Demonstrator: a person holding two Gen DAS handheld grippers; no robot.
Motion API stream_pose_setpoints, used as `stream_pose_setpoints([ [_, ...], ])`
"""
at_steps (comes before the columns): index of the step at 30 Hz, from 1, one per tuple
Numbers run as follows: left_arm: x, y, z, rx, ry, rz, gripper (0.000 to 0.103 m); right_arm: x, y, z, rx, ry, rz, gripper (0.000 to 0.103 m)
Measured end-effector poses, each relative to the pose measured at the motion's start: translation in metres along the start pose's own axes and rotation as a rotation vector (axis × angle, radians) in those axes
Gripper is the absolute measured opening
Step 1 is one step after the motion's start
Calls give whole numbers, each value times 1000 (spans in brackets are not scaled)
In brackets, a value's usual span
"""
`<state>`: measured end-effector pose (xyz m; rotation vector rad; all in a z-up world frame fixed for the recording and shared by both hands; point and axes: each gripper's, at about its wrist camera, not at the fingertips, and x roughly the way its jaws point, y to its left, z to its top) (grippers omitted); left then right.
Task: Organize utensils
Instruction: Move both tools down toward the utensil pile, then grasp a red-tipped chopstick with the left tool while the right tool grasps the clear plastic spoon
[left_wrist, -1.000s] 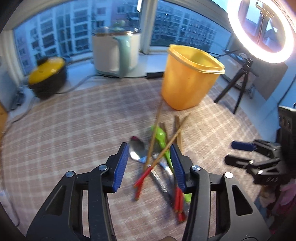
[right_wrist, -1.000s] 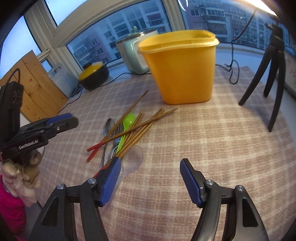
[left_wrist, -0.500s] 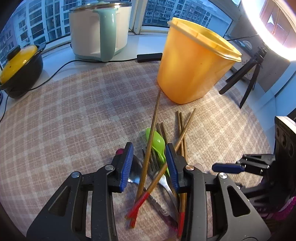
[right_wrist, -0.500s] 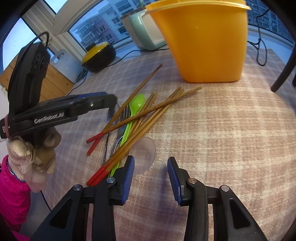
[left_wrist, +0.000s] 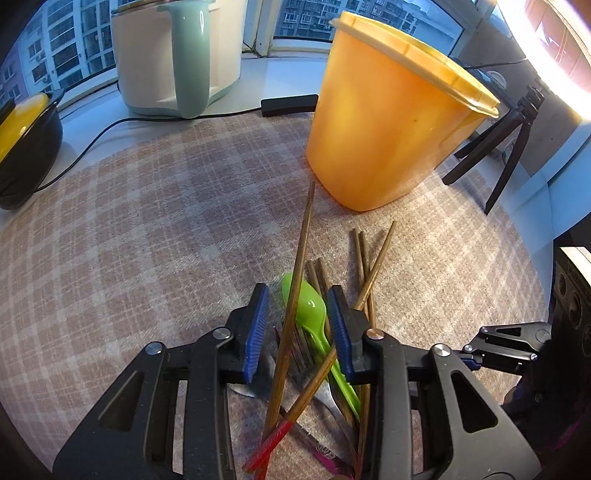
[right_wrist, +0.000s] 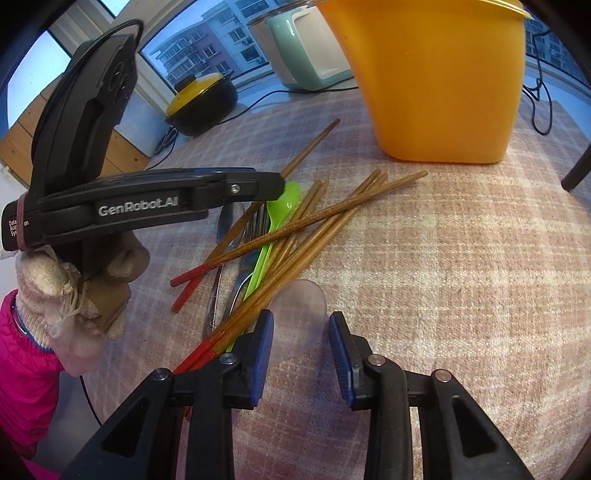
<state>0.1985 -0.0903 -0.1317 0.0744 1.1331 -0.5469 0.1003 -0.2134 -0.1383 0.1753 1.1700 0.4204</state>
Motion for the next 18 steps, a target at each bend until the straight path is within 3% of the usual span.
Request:
stream_pose_setpoints([
  [9, 9, -1, 8, 4, 10, 12, 27, 5, 8, 4, -37, 0, -36, 22],
  [14, 12, -3, 10, 14, 15, 19, 11, 6, 11, 4, -61, 1, -55, 13],
  [18, 12, -1, 11, 7, 8, 13, 6, 8, 11, 4, -61, 0, -50, 5],
])
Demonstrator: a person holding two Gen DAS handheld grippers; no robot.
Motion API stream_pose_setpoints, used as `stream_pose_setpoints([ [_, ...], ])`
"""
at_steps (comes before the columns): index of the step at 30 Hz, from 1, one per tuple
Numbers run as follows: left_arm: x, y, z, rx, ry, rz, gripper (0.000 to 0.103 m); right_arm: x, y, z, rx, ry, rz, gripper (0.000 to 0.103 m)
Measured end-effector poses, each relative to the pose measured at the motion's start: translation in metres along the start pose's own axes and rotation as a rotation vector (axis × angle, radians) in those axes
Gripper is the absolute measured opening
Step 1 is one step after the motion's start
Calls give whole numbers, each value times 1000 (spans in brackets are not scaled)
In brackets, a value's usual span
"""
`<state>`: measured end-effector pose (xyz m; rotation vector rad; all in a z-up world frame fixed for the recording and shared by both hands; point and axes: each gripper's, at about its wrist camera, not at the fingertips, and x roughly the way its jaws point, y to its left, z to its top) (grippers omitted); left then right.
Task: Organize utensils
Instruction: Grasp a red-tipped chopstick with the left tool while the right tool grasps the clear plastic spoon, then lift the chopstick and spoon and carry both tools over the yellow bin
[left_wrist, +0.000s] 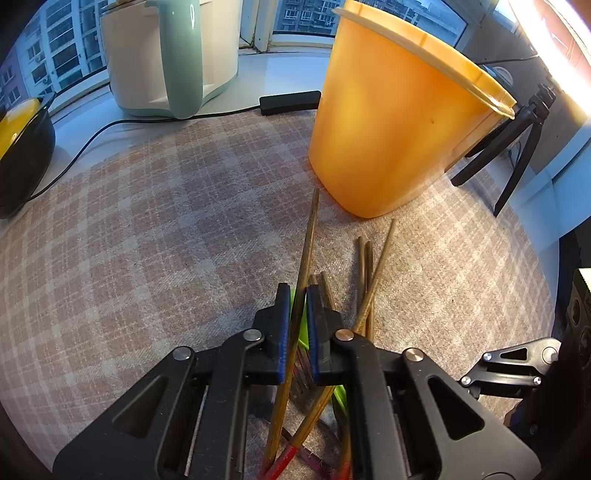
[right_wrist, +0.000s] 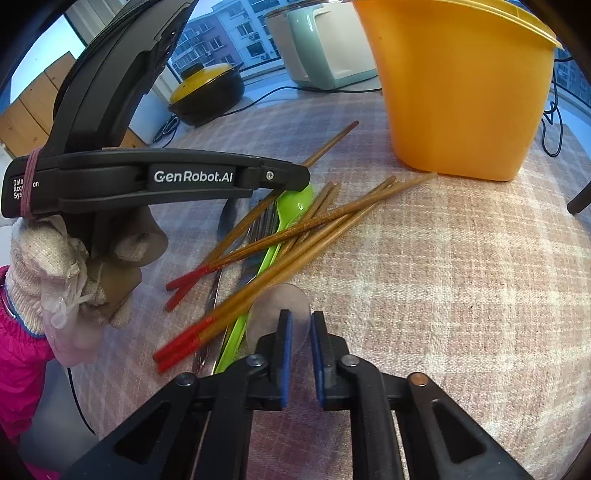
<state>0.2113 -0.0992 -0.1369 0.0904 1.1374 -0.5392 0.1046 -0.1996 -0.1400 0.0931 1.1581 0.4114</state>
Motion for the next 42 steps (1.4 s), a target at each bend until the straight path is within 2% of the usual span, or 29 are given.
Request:
stream_pose_setpoints([
  [9, -12, 2, -3, -4, -30, 1, 5, -4, 3, -1, -11, -20, 9, 3],
  [11, -13, 2, -4, -7, -34, 4, 5, -3, 4, -1, -16, -13, 8, 9],
  [12, -14, 3, -4, -9, -36, 4, 5, -3, 4, -1, -16, -10, 5, 25],
  [13, -15, 4, -4, -12, -37, 3, 5, -3, 6, -1, -20, -9, 1, 48],
  [14, -15, 5, -5, -15, -38, 2, 5, -3, 9, -1, -29, -11, -5, 54],
  [15, -15, 5, -5, -17, -39, 1, 5, -3, 12, -2, -43, -13, -8, 55],
  [24, -26, 10, -9, -24, -63, -6, 5, 0, 34, -19, -181, 45, -70, 48],
  [27, -28, 13, -10, -34, -68, -8, 4, 1, 46, -29, -295, 64, -174, 32],
  [29, -29, 16, -10, -41, -71, -11, 4, 0, 46, -30, -317, 80, -202, 23],
  [30, -29, 16, -10, -45, -72, -13, 4, -1, 44, -29, -312, 83, -204, 15],
  [31, -29, 17, -10, -47, -73, -14, 4, -2, 40, -28, -298, 86, -201, 11],
  [39, -38, 19, -14, -61, -90, -23, 4, -8, 11, -18, -146, 86, -75, 6],
  [42, -45, 20, -16, -65, -101, -22, 4, -15, 3, -18, -96, 57, -42, 3],
])
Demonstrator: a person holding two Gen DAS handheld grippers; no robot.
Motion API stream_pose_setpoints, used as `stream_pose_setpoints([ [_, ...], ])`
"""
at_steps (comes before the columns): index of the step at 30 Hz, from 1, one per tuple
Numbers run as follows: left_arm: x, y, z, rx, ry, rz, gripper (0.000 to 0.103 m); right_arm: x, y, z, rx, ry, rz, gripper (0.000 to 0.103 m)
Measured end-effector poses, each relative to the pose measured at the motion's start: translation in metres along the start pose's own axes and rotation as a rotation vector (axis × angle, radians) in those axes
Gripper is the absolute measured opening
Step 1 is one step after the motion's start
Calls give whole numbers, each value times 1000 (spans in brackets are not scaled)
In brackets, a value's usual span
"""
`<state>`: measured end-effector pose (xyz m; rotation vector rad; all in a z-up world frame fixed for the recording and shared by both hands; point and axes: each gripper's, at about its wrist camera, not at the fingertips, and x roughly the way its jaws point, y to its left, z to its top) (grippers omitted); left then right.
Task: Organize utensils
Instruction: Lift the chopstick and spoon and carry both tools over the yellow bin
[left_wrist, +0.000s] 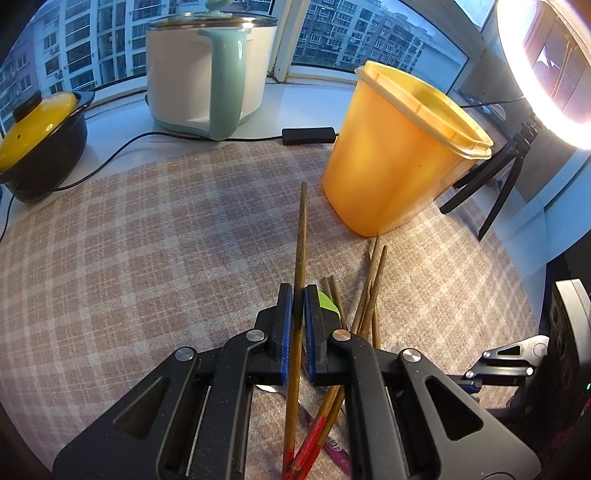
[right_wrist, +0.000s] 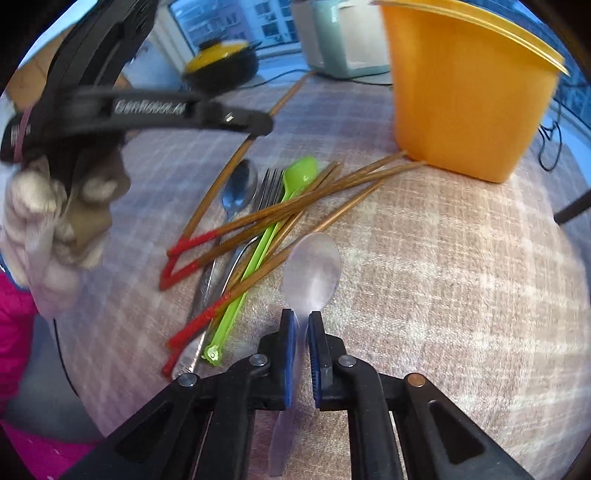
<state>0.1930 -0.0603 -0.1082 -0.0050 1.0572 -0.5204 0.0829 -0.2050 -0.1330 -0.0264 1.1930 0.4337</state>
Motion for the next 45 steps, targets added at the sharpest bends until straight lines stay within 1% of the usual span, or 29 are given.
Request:
stream_pose_setpoints([
  [2, -7, 1, -1, -7, -12, 1, 4, -6, -3, 1, 9, -24, 0, 1],
  [6, -18, 1, -2, -7, -31, 5, 4, -15, -6, -1, 8, -57, -9, 0],
  [12, -28, 2, -4, -13, -46, 7, 4, -13, -16, -10, 42, -56, 6, 0],
  [20, -31, 1, -9, -13, -45, 12, 4, -12, -16, -5, 24, -37, 8, 1],
  [22, -32, 0, -9, -15, -48, 10, 4, -12, -13, -3, 21, -42, -8, 0],
  [28, -48, -1, -9, -18, -75, 2, 4, -26, -5, -4, 0, -93, -27, 0],
  [31, -54, -2, -7, -19, -88, -5, 4, -38, -4, -5, 1, -123, -22, 0],
  [37, -67, -6, -4, -12, -119, -13, 4, -56, -2, -1, -17, -174, -57, 0],
  [45, -91, -15, 6, 10, -179, -22, 4, -88, 2, 7, -46, -265, -100, 0],
])
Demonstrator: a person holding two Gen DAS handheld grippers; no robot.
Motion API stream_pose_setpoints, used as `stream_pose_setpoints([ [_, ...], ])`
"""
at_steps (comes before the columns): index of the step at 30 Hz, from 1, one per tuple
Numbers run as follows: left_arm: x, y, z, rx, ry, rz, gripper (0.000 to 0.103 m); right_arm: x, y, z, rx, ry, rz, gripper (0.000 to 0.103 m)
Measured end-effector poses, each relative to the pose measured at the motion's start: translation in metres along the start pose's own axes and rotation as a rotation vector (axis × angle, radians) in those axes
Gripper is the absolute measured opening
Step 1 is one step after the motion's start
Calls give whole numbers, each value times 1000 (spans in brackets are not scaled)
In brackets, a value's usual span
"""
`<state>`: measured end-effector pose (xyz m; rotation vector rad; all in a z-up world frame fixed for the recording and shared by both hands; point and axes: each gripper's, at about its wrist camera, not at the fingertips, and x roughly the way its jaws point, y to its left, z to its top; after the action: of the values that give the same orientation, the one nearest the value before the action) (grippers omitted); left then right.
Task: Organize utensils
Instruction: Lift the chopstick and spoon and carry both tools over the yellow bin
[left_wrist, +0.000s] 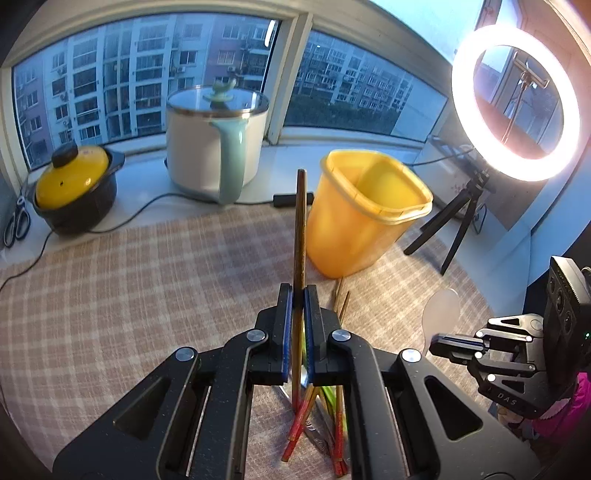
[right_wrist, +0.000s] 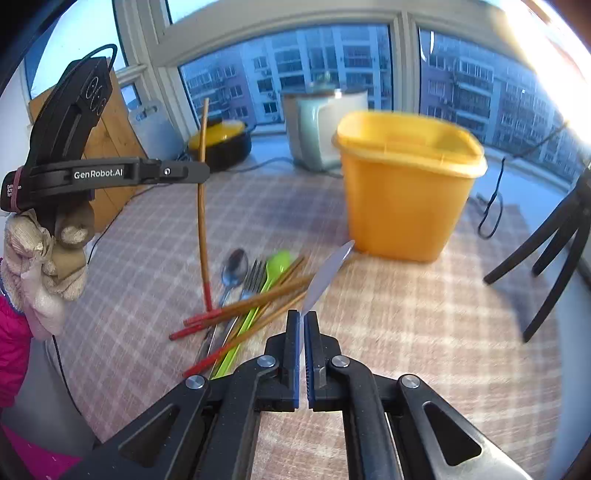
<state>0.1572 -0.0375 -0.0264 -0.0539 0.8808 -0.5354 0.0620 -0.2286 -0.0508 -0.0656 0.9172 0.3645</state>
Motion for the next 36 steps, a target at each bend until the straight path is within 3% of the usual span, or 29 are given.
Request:
stream_pose_setpoints([
  [23, -56, -32, 64, 48, -191, -51, 4, -63, -8, 69, -94, -234, -136, 0],
  [36, -55, -64, 114, 83, -270, -91, 4, -69, -18, 125, -152, -333, -258, 0],
])
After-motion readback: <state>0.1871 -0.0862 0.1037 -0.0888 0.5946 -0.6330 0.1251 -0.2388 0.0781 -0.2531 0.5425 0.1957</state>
